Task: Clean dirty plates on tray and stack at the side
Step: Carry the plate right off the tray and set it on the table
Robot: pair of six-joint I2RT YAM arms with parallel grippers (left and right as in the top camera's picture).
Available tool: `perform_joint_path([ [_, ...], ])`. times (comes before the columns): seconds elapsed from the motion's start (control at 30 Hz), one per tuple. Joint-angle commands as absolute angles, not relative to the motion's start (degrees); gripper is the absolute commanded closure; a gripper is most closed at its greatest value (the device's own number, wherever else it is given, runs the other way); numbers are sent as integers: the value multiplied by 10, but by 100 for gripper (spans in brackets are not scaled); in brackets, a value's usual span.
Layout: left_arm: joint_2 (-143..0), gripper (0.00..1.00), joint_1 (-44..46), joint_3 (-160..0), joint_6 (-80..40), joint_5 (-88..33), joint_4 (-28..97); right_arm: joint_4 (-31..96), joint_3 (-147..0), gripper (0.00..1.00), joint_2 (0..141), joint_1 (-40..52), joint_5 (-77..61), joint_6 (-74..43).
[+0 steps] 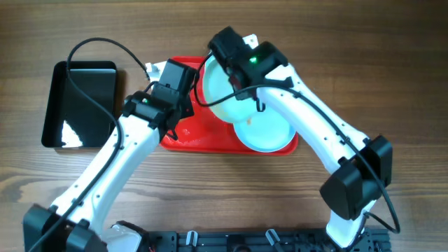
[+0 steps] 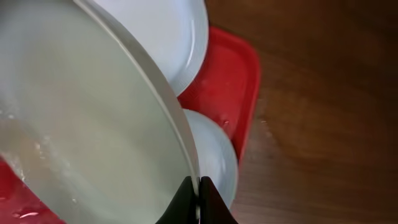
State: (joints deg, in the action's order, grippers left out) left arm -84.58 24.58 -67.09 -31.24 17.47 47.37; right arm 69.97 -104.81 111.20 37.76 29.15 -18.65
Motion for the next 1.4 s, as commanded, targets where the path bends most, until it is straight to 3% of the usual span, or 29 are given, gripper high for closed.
perform_joint_path([
  [0.0,-866,96,241,-667,-320,143,474,705,-1057,96,1108,415,426,-182],
  [0.33,-870,96,215,-667,-320,143,489,702,-1057,96,1108,488,579,-182],
  [0.73,-870,96,206,-667,-320,152,494,685,-1057,96,1108,482,550,-199],
  [0.97,-870,96,114,-667,-341,97,511,679,-1057,96,1108,454,503,-232],
  [1.13,-870,96,99,-667,-335,92,511,656,-1057,96,1108,438,459,-238],
  [1.27,-870,96,88,-667,-335,92,503,625,-1055,96,1108,439,462,-134],
  [1.37,-870,96,77,-667,-335,90,504,617,-1055,96,1108,443,467,-119],
])
